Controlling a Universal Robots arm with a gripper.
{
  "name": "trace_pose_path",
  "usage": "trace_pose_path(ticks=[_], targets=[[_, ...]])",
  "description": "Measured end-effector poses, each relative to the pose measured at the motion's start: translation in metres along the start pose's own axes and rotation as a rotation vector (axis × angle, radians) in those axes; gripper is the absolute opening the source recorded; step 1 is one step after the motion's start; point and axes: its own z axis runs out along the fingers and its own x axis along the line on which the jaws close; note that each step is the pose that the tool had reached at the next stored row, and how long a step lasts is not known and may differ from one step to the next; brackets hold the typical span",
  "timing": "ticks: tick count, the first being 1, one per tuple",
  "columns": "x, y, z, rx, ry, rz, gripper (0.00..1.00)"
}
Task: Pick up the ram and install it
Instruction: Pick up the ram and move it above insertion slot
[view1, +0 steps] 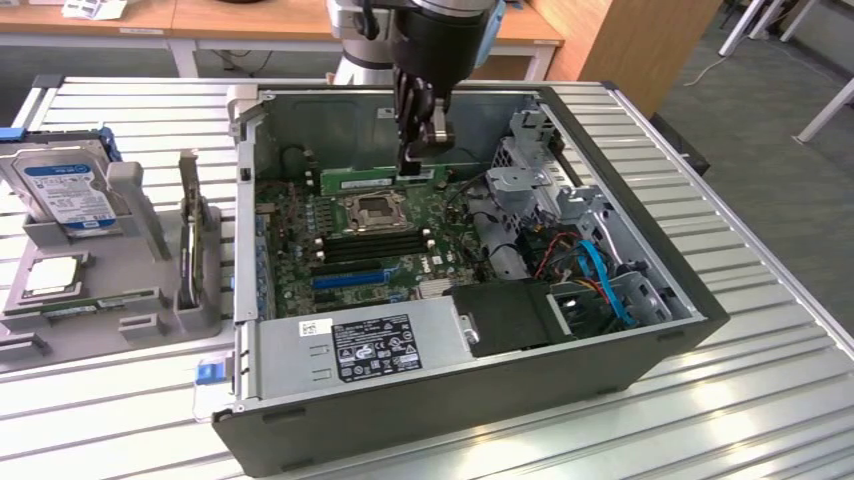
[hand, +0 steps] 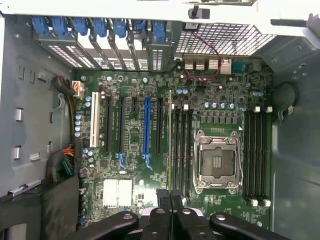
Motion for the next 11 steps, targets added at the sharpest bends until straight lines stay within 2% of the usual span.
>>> trace_pose_path(ticks=[11], targets=[[0.0,-0.0007,0.0155,0.0,0.0,0.0,0.11]])
